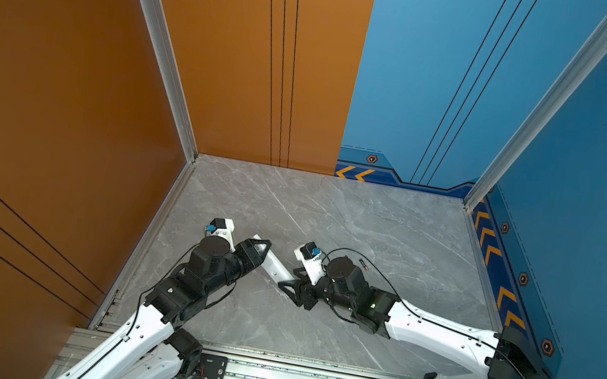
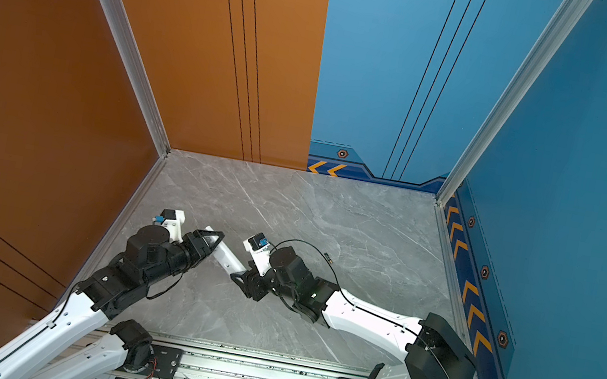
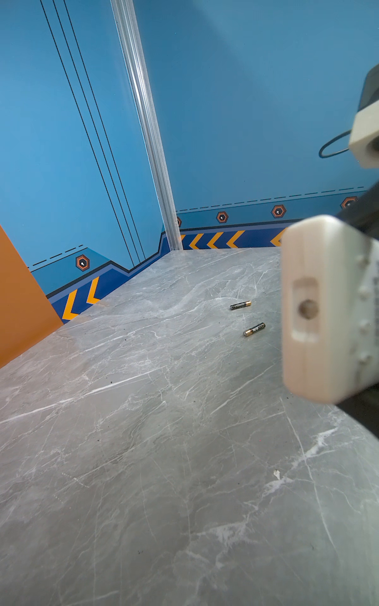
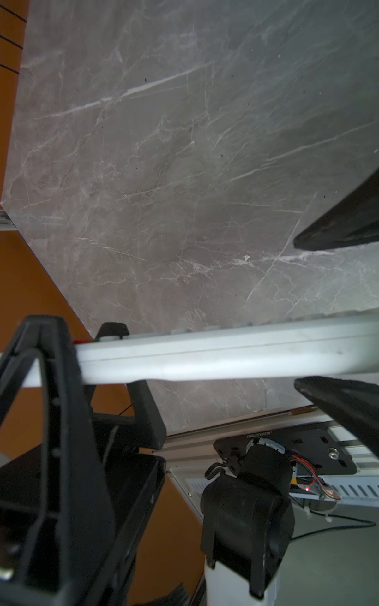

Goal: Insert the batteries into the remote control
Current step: 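Grasp the remote's side with the right gripper while the left gripper holds its end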

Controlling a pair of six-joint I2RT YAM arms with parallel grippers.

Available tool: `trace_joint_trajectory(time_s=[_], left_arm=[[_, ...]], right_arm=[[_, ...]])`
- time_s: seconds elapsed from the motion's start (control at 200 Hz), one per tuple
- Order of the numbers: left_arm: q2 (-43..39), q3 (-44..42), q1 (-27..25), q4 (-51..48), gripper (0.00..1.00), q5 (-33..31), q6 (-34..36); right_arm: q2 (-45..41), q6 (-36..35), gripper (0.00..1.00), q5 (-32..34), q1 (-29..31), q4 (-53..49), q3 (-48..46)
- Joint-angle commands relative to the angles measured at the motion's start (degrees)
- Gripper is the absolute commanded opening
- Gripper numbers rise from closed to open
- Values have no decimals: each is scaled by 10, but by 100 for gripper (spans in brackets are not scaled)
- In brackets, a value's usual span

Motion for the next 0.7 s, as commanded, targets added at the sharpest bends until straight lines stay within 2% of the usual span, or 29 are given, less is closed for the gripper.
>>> trace_joint_trajectory(time_s=[0.0, 0.28, 0.385, 0.516, 0.556, 0.606, 0.666, 0.696], left_arm=[[-7, -9, 2, 30, 0, -4, 5], [-7, -11, 4, 35, 0, -2, 6], [-7, -10, 3, 36, 0, -1, 7], [-7, -11, 4, 40, 1, 1, 12], [-6, -11, 6, 43, 6, 3, 16], [1, -11, 9, 56, 18, 18, 25], [12, -5, 12, 66, 40, 39, 45], [15, -1, 12, 62, 56, 44, 57]], right_arm=[[7, 11, 53, -22, -4, 19, 6], [17, 15, 48, -34, -6, 22, 7], [18, 16, 38, -34, -6, 23, 7], [16, 17, 19, -44, -8, 20, 11], [15, 18, 13, -47, -9, 16, 11], [11, 18, 8, -50, -13, 11, 13], [2, 17, 5, -51, -15, 6, 10], [-3, 17, 3, -51, -17, 4, 9]])
